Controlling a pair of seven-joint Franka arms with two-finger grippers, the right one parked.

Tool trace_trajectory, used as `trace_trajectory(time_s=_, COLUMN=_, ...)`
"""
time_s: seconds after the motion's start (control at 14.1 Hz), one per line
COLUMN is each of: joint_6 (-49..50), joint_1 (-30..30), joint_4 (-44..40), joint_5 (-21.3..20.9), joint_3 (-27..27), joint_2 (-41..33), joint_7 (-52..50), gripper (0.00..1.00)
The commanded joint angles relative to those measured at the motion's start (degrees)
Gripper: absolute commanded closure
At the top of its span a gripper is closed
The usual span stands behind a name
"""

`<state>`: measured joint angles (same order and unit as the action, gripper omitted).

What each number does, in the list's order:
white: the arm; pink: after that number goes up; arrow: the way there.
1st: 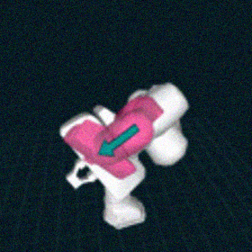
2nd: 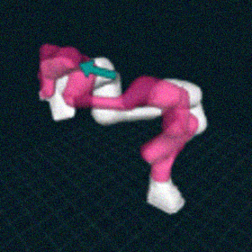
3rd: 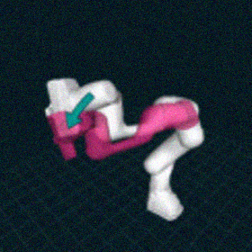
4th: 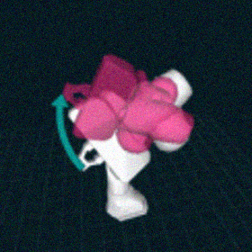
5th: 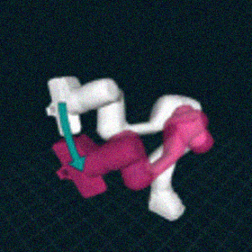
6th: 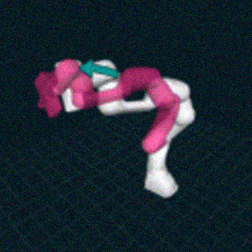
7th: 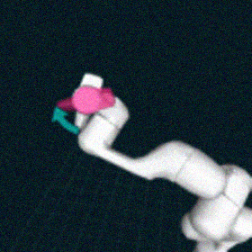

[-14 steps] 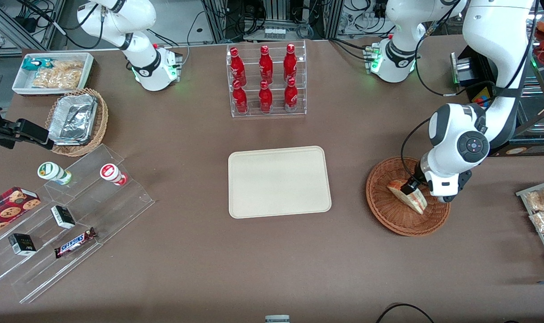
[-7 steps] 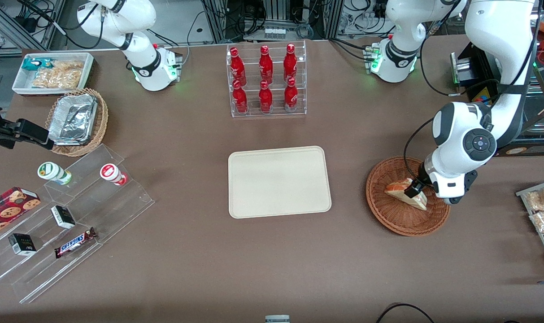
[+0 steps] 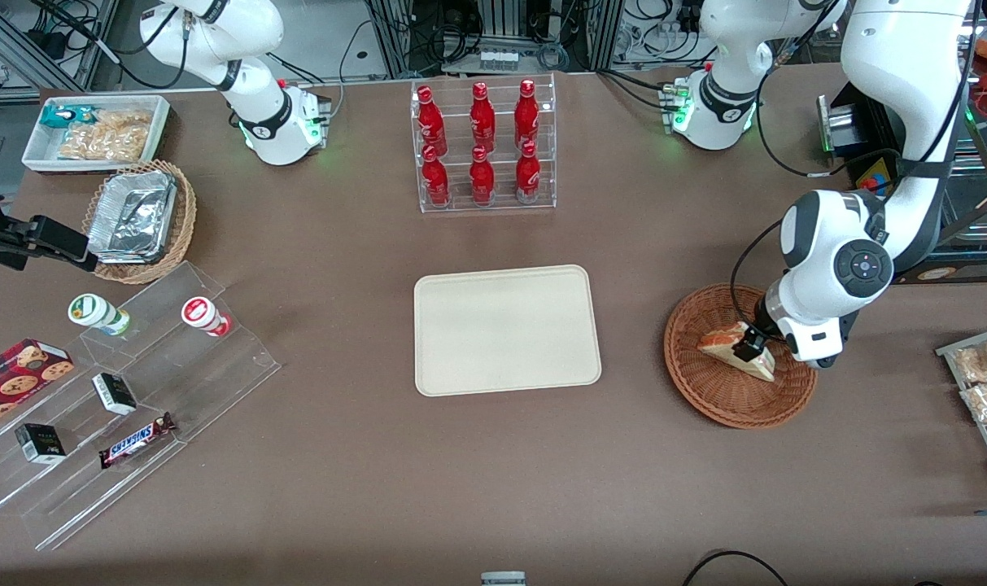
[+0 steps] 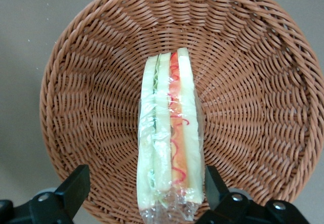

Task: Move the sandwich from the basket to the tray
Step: 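Close the left gripper on the wrapped sandwich's edge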

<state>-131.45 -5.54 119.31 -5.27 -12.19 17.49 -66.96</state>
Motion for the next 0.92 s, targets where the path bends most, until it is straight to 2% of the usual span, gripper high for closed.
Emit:
trace_trajectory(time_s=0.0, joint_6=-1.3, joint_1=0.1, joint_4=0.0, joint_5=0.4, joint_3=0.0, joint_2=0.9, joint_7=-2.1, gripper=0.0)
trace_trajectory(time_s=0.35, joint_6=-4.6, joint_1=0.1, joint_4=0.2, joint_5=0.4, joint_3=0.0, joint_2=3.0, joint_7=-4.2, gripper=0.0)
trace_trajectory(time_s=0.42, joint_6=-4.8, joint_1=0.1, joint_4=0.1, joint_5=0.5, joint_3=0.0, joint_2=3.1, joint_7=-4.5, gripper=0.08)
trace_trajectory(time_s=0.5, joint_6=-4.3, joint_1=0.1, joint_4=-0.1, joint_5=0.4, joint_3=-0.1, joint_2=2.9, joint_7=-4.9, gripper=0.49)
trace_trajectory(time_s=0.57, joint_6=-4.0, joint_1=0.1, joint_4=-0.2, joint_5=0.4, joint_3=-0.1, joint_2=2.5, joint_7=-4.2, gripper=0.81)
trace_trajectory(time_s=0.64, joint_6=-3.9, joint_1=0.1, joint_4=-0.3, joint_5=0.2, joint_3=-0.1, joint_2=2.5, joint_7=-3.9, gripper=0.85)
trace_trajectory(time_s=0.85, joint_6=-2.7, joint_1=0.4, joint_4=-1.4, joint_5=-0.2, joint_3=-0.4, joint_2=1.5, joint_7=-1.3, gripper=0.88)
